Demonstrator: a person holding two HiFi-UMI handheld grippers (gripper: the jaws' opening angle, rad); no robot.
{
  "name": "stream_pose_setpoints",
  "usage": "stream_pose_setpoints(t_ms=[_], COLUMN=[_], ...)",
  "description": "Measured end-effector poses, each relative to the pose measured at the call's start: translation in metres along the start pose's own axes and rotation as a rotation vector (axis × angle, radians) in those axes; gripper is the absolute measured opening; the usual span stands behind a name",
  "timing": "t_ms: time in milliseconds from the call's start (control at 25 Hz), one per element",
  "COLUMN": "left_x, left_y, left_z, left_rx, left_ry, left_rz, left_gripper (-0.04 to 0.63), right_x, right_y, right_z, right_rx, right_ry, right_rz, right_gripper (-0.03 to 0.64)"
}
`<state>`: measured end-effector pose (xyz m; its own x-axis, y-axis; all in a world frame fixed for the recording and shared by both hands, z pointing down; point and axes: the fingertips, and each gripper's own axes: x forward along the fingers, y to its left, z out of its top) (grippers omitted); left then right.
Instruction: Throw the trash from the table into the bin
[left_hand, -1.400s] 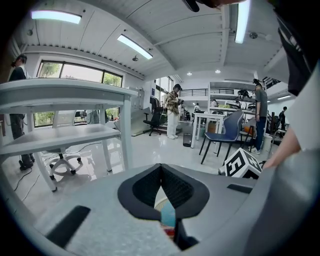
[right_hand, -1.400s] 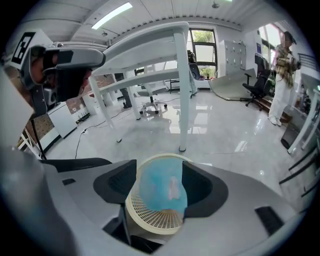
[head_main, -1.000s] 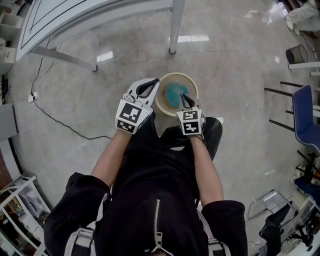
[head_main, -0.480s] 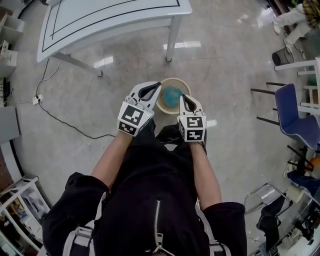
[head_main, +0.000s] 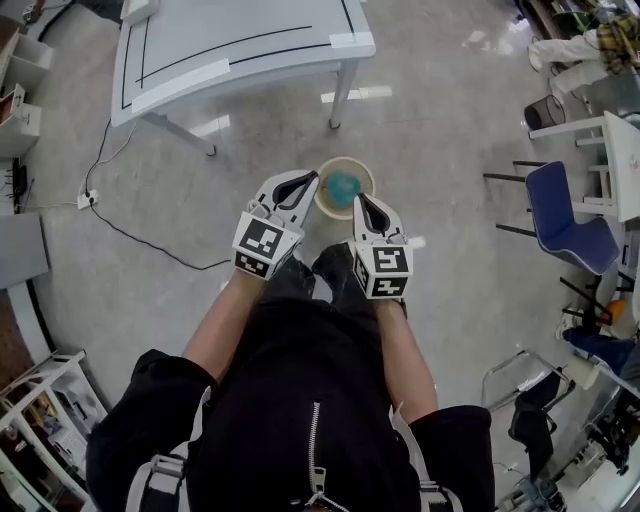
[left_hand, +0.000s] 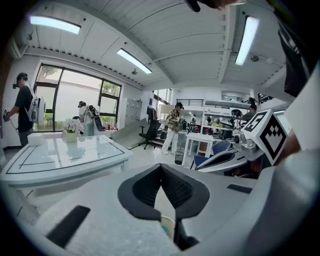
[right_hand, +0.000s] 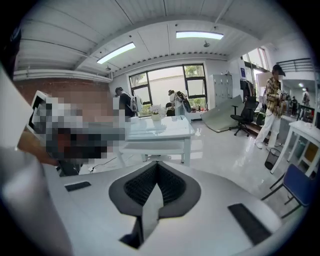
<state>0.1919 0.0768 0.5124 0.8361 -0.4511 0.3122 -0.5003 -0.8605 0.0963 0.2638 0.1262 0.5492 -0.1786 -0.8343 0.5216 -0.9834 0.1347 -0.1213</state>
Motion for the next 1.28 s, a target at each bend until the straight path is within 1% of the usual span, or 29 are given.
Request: stream_pose_setpoints(t_ms=[160, 280, 480, 720, 1080, 1280], left_x=[-0.03, -0.046, -0.067, -0.076, -0.08, -0.082], left_y=[-0.005, -0.003, -0.005, -0.012, -0.002, 0.001], left_z=[0.022, 0.027, 0.022, 0.024, 0.024, 0.022], left_rx=[0.007, 0.012, -0.025, -0.026, -0.034, -0.041], left_ry=[-0.021, -0.039, -0.056, -0.073, -0.081, -0.08], left_rz=[0.006, 0.02, 0.047, 0.053, 0.065, 0.067], left_gripper=[0.006, 0.006, 0.006, 0.006, 0.006, 0.006], right_x=[-0.03, -0.041, -0.055, -0.066, -0.06, -0.058], right_y=[0.031, 0.052, 0.074, 0.081, 0.094, 0.094], right_z=[0.038, 0.053, 0.053, 0.055, 0.061, 0.059], right_rx=[0.001, -0.009, -0.007, -0.02, -0.066, -0.062], right_ry=[-0.061, -0.097, -0.103, -0.104, -0.092, -0.079], right_rz=[0.026, 0.046, 0.074, 0.081, 0.101, 0.1], right_gripper=[0.009, 0.009, 0.009, 0.009, 0.009, 0.009])
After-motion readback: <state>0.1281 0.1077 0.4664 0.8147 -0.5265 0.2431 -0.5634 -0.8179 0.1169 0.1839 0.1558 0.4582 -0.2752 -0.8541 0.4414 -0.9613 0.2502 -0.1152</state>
